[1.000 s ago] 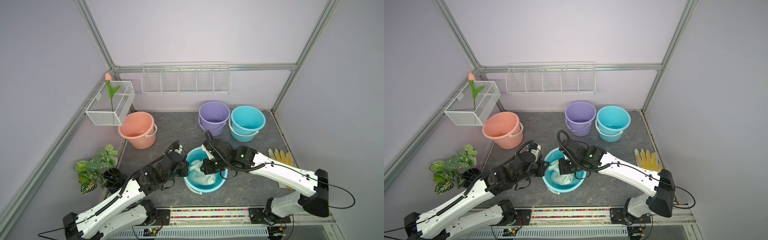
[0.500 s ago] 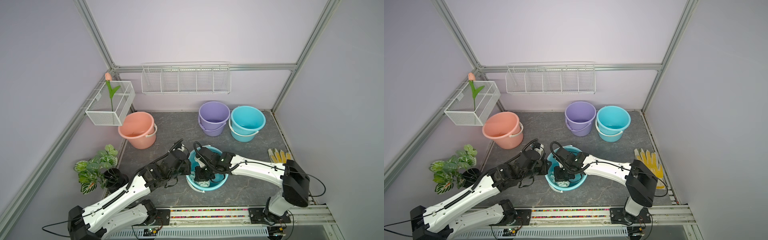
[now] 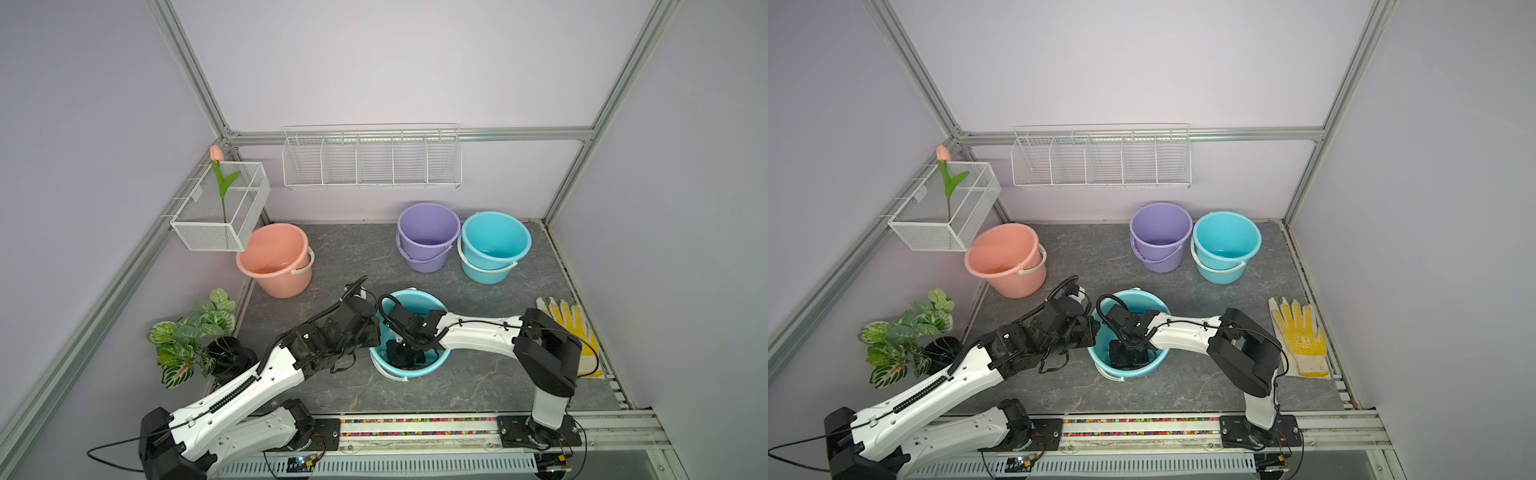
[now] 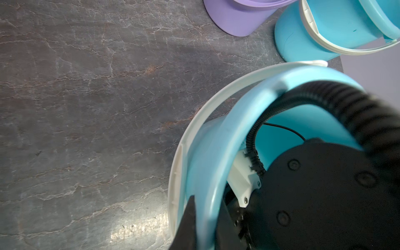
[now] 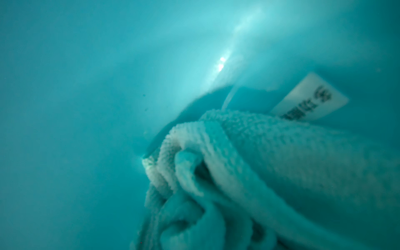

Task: Wipe the inside of the bucket with a cloth
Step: Wipe the dirt from the inside of the bucket.

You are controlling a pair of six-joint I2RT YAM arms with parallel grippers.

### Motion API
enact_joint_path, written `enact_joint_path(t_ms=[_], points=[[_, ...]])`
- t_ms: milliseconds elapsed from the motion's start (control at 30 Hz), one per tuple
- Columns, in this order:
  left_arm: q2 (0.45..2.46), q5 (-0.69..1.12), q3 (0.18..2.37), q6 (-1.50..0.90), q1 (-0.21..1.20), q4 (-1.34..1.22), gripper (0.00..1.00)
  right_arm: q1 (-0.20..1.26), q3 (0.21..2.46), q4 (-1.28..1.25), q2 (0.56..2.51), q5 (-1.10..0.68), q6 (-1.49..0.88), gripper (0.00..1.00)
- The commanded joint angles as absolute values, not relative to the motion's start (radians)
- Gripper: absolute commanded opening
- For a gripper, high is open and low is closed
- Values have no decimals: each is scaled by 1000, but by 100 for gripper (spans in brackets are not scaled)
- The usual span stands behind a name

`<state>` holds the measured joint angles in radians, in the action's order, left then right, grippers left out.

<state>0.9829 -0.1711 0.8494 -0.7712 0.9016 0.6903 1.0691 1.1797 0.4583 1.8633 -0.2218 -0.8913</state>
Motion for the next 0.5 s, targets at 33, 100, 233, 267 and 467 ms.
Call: enact_joint_path(t_ms=[33,100,233,267,467], points=[[984,-162,894,-739,915,630,0,1080,1155,492,1817,-200,-897,7],[982,-171,891,-738,916,631,0,1080,1151,513,1736,-196,-903,7],[984,-179,893,-735,914,631,0,1083,1133,509,1575,-205,-947,7],[986,-179,895,-734,914,631,0,1082,1130,499,1540,-206,-962,7],[995,-174,898,-736,916,629,0,1085,1079,334,1419,-248,-1102,7]])
